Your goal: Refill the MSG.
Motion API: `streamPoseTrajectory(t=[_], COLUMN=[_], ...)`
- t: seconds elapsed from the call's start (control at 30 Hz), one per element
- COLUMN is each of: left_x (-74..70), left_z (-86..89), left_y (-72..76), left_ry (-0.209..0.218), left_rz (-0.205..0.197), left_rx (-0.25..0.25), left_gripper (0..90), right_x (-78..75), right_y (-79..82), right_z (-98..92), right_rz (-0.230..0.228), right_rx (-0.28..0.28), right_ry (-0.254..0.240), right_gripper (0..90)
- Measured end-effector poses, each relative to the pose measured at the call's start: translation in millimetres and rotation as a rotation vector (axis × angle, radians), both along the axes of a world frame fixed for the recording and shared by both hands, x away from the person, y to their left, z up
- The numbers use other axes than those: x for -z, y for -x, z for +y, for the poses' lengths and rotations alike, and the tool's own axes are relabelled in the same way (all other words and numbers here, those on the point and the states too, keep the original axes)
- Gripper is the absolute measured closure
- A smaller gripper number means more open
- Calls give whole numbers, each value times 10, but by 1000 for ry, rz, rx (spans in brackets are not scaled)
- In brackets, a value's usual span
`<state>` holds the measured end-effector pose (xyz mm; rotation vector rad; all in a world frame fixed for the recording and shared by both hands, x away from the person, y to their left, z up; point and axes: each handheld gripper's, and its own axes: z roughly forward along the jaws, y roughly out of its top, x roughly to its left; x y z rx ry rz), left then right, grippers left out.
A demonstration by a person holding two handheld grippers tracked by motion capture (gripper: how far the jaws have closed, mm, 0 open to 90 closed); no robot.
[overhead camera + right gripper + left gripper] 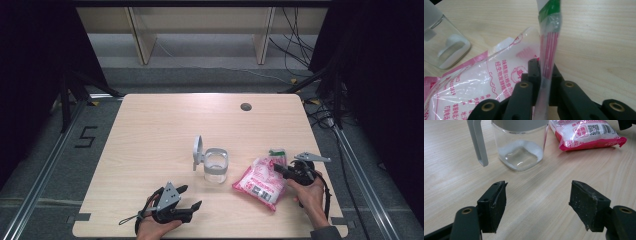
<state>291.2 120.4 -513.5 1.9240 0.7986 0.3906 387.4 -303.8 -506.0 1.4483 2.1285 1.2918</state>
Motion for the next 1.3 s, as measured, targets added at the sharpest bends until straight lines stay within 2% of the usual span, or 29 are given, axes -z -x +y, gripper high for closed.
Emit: streamPoseTrajectory(t=[0.03, 0.07, 0.1, 0.13, 0.23, 0.3, 0.33, 0.37, 0.4, 0.43, 0.47, 0.5, 0.53, 0.57, 0.63, 0.67, 0.7, 0.73, 0.8, 0.87, 0.9, 0.93, 0.97, 1.03, 1.07, 1.13, 1.2, 1.23, 1.3], left_x=[-4, -5, -10, -2, -2, 3, -3, -4, -3, -2, 2, -4, 1, 13, 7, 9, 13, 18, 24, 30, 25, 38, 35, 50, 62, 84, 72, 69, 38], left_z=[0, 2, 19, 3, 3, -5, 21, 22, 17, 0, 0, 16, 9, -17, -10, -11, -14, -29, -61, -86, -83, -123, -124, -175, -215, -286, -361, -399, -485], left_y=[5, 4, -6, -2, -1, 0, -12, -12, -8, 3, -1, -9, -6, -1, 0, -6, -7, -2, 12, 14, 11, 17, 15, 25, 40, 48, 42, 42, 28], left_ry=[-4, -5, -33, 3, 4, 15, -27, -30, -24, 4, 2, -26, -18, 13, -21, -25, -30, -12, 2, -3, -30, 11, -3, 13, 25, 16, 4, 27, 5], left_rz=[1, 1, -4, -2, 1, 3, -3, -6, -2, 3, 3, -4, -1, 2, 4, 7, -4, 3, 15, 9, 8, 8, 2, 3, 10, 7, -5, 1, -10], left_rx=[-4, -3, 0, 0, -2, -7, 0, 3, 3, -3, -2, 5, 2, 3, 7, 13, 15, 13, 13, 22, 23, 23, 30, 27, 16, 21, 31, 36, 48], left_gripper=[291, 290, 290, 290, 290, 290, 290, 289, 290, 289, 290, 289, 289, 290, 289, 289, 289, 289, 289, 289, 289, 290, 290, 292, 295, 297, 300, 301, 300], right_x=[-23, -26, -19, -20, -35, -74, -91, -96, -110, -130, -147, -172, -213, -230, -262, -296, -322, -346, -406, -467, -503, -539, -562, -613, -608, -626, -657, -684, -719], right_y=[28, 25, 16, 17, 12, 50, 50, 59, 51, 71, 63, 74, 114, 102, 116, 149, 152, 155, 192, 206, 218, 247, 242, 275, 237, 258, 272, 297, 300], right_z=[18, 17, 20, 21, 12, 63, 58, 74, 55, 74, 67, 76, 107, 92, 117, 147, 141, 142, 179, 205, 215, 228, 236, 257, 249, 266, 281, 297, 310], right_rz=[35, 25, 11, 10, -26, -12, -20, -48, -59, -59, -86, -94, -73, -115, -144, -136, -157, -171, -173, -208, -218, -208, -244, -230, -297, -264, -267, -259, -293], right_rx=[12, 5, 2, 1, -21, -2, -12, -9, -31, -27, -44, -48, -28, -52, -63, -52, -60, -68, -79, -94, -98, -90, -108, -120, -144, -141, -154, -150, -169], right_ry=[-2, -4, -14, -16, 20, -23, -9, -24, 0, -6, 16, 8, -14, 11, -3, -35, -26, -28, -46, -43, -41, -47, -54, -44, -24, -53, -63, -73, -70], right_gripper=[869, 875, 881, 888, 900, 900, 900, 900, 900, 900, 900, 900, 900, 900, 900, 900, 900, 900, 900, 900, 900, 900, 900, 900, 900, 900, 900, 900, 900])
